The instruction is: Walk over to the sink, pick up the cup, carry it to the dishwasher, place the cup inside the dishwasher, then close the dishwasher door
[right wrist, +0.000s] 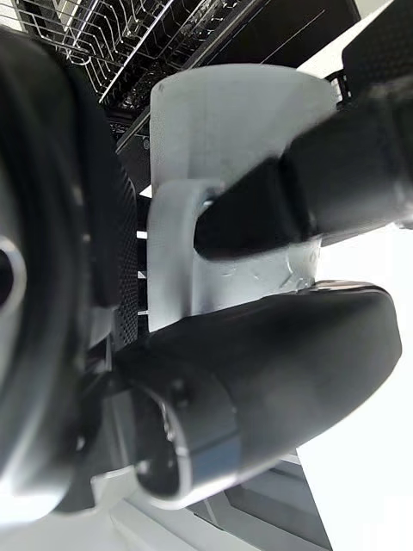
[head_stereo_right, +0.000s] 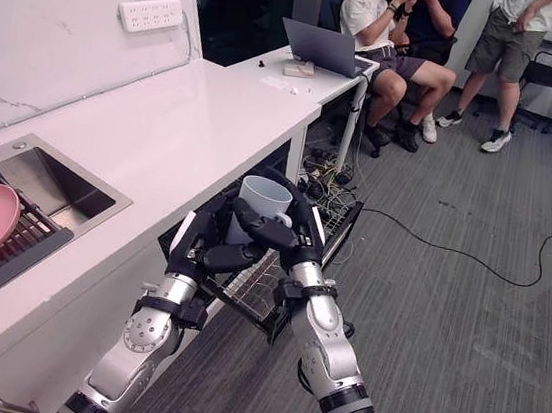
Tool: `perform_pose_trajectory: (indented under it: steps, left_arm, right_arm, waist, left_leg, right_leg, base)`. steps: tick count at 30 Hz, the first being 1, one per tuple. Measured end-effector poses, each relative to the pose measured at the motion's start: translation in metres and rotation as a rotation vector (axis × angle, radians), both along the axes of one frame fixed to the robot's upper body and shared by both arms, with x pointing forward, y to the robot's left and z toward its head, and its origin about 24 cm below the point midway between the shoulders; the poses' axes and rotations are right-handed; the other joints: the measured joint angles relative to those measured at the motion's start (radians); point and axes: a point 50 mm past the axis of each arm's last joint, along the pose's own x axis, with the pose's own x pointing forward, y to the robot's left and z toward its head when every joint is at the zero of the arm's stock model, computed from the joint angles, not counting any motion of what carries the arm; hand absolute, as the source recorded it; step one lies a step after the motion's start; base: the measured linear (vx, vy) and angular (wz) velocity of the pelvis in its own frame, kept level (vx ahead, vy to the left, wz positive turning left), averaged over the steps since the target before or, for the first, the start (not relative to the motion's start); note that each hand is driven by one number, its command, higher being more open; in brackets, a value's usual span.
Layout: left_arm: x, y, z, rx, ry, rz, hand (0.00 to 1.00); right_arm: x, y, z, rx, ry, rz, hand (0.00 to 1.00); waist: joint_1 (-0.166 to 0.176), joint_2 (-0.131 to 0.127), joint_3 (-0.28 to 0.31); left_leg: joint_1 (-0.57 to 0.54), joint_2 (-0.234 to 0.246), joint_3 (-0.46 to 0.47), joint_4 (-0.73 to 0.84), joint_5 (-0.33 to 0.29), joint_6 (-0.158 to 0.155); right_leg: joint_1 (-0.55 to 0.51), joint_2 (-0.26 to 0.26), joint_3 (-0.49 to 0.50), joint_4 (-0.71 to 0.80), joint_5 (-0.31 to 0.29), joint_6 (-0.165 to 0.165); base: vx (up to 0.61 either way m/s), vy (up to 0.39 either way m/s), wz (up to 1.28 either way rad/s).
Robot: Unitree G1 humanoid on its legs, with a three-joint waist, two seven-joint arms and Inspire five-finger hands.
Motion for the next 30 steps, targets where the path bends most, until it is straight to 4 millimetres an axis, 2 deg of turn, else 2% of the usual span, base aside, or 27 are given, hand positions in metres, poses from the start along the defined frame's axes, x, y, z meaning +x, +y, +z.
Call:
perform_pose_trajectory:
  steps: [6,10,12,16,18,22,24,25,26,27,29,30]
  left_arm:
    - [-0.004,-0.003,0.009,-0.023,-0.039,0.013,0.9]
    - [-0.016,0.001,0.013,-0.023,-0.086,0.02,0.9]
    - [-0.018,0.006,0.009,-0.021,-0.07,0.044,0.9]
    - [-0.026,0.016,-0.008,0.028,-0.003,0.083,0.9]
    - [-0.032,0.018,-0.025,0.061,0.069,0.084,0.9]
    - [-0.039,0.019,-0.053,0.092,0.192,0.05,0.9]
    - [-0.041,0.021,-0.066,0.095,0.255,0.046,0.9]
    - [-0.041,0.023,-0.068,0.092,0.27,0.051,0.9]
    - [-0.041,0.03,-0.072,0.082,0.29,0.076,0.9]
    - [-0.04,0.033,-0.073,0.079,0.299,0.09,0.9]
    - [-0.035,0.045,-0.078,0.075,0.321,0.144,0.9]
    - [-0.033,0.048,-0.078,0.074,0.319,0.155,0.9]
  right_arm:
    - [0.002,-0.012,0.014,-0.15,-0.104,-0.057,0.3]
    - [0.0,-0.033,0.028,-0.299,-0.191,-0.19,0.3]
    - [-0.001,-0.04,0.027,-0.331,-0.191,-0.23,0.3]
    - [-0.012,-0.048,0.012,-0.467,-0.158,-0.249,0.3]
    - [-0.019,-0.052,-0.005,-0.556,-0.107,-0.227,0.3]
    - [-0.02,-0.062,-0.037,-0.632,0.031,-0.199,0.3]
    - [-0.01,-0.071,-0.052,-0.685,0.115,-0.186,0.3]
    - [-0.006,-0.072,-0.054,-0.698,0.131,-0.185,0.3]
    - [0.006,-0.074,-0.053,-0.711,0.146,-0.186,0.3]
    - [0.012,-0.073,-0.048,-0.713,0.126,-0.194,0.3]
    - [0.043,-0.075,-0.02,-0.746,0.048,-0.232,0.3]
    - [0.05,-0.078,-0.014,-0.76,0.039,-0.245,0.3]
  waist:
    - [-0.001,0.0,0.0]
    - [0.001,0.0,0.0]
    - [0.0,0.0,0.0]
    - [0.001,0.0,0.0]
    - [0.003,0.0,0.0]
    - [0.015,-0.003,0.005]
    - [0.025,-0.001,0.055]
    - [0.027,-0.002,0.077]
    - [0.035,-0.003,0.128]
    - [0.039,-0.001,0.147]
    - [0.046,0.009,0.216]
    - [0.054,0.012,0.235]
  left_leg:
    - [0.003,0.001,-0.004,0.0,0.0,0.0]
    - [0.004,0.0,-0.01,-0.005,0.0,-0.001]
    - [0.005,0.0,-0.013,-0.006,0.001,-0.001]
    - [0.002,0.001,-0.021,-0.006,0.002,-0.002]
    - [-0.01,0.0,-0.029,-0.007,0.004,-0.001]
    - [-0.069,0.006,-0.056,-0.005,0.014,-0.009]
    - [-0.119,0.009,-0.076,0.001,0.042,-0.003]
    - [-0.133,0.009,-0.082,0.008,0.044,-0.002]
    - [-0.16,0.01,-0.086,0.036,0.043,-0.003]
    - [-0.176,0.009,-0.088,0.05,0.043,-0.004]
    - [-0.239,0.004,-0.115,0.092,0.035,-0.01]
    - [-0.249,0.003,-0.123,0.096,0.037,-0.009]
  right_leg:
    - [0.003,0.001,-0.001,0.0,0.0,0.0]
    - [0.006,0.0,-0.008,0.0,-0.001,0.001]
    - [0.006,0.0,-0.012,0.0,-0.001,0.001]
    - [0.007,0.001,-0.022,-0.001,-0.005,0.002]
    - [0.001,0.0,-0.031,-0.002,-0.006,0.003]
    - [-0.042,-0.003,-0.056,0.001,-0.002,0.001]
    - [-0.088,-0.002,-0.077,0.028,0.002,-0.002]
    - [-0.098,-0.002,-0.082,0.038,0.001,-0.002]
    - [-0.121,-0.004,-0.087,0.061,-0.001,-0.005]
    - [-0.134,-0.004,-0.088,0.072,-0.002,-0.006]
    - [-0.186,-0.009,-0.111,0.125,-0.015,-0.011]
    - [-0.197,-0.011,-0.118,0.141,-0.021,-0.012]
  base:
    - [0.0,0.0,0.0]
    - [-0.02,-0.006,0.04]
    - [-0.04,-0.005,0.05]
    - [-0.03,-0.012,0.07]
    - [-0.02,-0.012,0.11]
    - [-0.03,-0.007,0.23]
    - [-0.03,-0.001,0.29]
    - [-0.08,0.004,0.27]
    - [-0.09,0.012,0.13]
    - [-0.13,0.019,0.16]
    - [-0.14,0.012,0.31]
    - [-0.15,0.0,0.38]
